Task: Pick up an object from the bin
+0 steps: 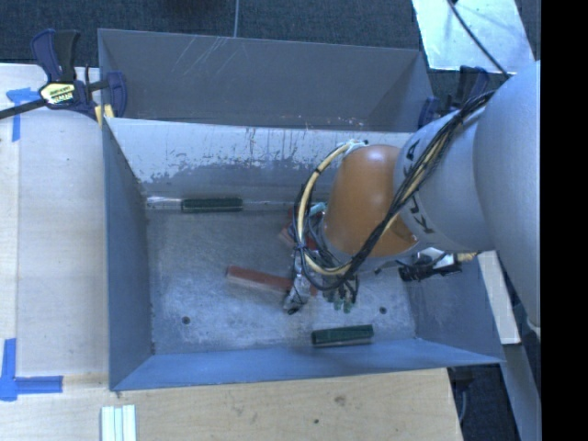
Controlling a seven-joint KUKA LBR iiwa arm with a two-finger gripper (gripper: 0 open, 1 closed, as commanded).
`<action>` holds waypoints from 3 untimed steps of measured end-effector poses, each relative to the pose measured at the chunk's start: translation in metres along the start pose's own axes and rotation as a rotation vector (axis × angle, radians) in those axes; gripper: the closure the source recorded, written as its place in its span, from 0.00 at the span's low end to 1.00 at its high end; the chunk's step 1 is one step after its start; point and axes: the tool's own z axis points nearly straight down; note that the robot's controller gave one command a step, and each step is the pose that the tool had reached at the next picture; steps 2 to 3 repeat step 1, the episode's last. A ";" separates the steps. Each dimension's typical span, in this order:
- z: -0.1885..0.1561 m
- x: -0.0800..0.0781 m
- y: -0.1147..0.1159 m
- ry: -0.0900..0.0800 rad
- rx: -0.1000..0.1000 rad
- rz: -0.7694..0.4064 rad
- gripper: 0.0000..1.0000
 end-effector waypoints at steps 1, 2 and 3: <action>-0.151 -0.011 0.020 -0.005 -0.002 -0.081 1.00; -0.151 -0.011 0.020 -0.005 -0.002 -0.081 1.00; -0.151 -0.011 0.020 -0.005 -0.002 -0.081 1.00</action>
Offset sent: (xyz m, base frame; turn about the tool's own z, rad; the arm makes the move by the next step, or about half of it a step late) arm 0.0114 0.0174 0.1458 -0.0803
